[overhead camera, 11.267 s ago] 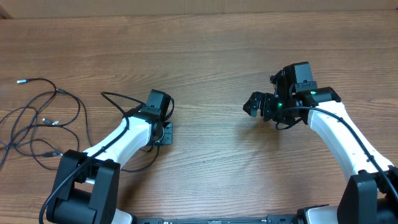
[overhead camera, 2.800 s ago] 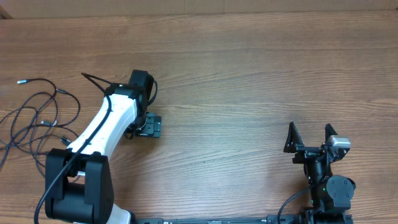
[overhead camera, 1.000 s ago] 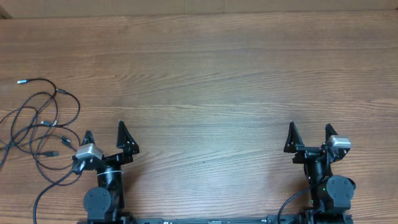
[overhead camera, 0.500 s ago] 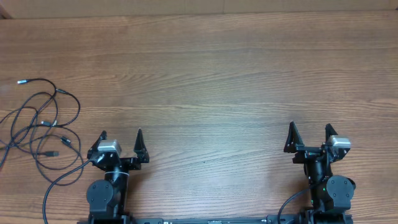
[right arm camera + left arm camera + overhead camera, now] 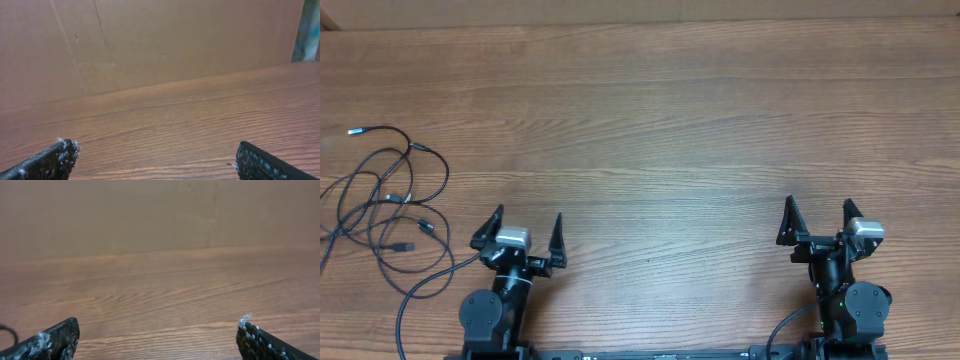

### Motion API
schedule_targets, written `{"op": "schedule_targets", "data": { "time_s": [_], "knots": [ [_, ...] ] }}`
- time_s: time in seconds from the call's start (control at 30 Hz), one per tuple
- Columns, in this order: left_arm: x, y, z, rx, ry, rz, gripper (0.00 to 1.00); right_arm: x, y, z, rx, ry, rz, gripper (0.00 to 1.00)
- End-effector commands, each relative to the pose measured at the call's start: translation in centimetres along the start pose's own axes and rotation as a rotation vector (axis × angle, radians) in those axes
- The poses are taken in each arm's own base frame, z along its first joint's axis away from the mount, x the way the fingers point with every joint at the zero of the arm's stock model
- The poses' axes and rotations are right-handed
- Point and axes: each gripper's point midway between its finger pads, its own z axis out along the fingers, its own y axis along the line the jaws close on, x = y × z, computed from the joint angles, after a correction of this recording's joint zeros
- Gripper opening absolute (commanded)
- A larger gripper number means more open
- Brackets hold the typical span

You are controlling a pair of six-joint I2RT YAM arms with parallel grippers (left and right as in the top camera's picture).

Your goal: Untangle cables

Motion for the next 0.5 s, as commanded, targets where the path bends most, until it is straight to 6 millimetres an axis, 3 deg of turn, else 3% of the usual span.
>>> {"op": "schedule_targets", "data": {
  "time_s": [0.0,0.47],
  "knots": [
    [-0.04,-1.14,-0.04,0.055,-0.008,0.065,1.0,0.18,-0.08,0.02,0.004,-0.004,-0.004,1.0],
    [-0.04,-1.11,-0.03,0.053,-0.008,0.057,1.0,0.18,-0.08,0.02,0.004,-0.004,-0.004,1.0]
  ]
}}
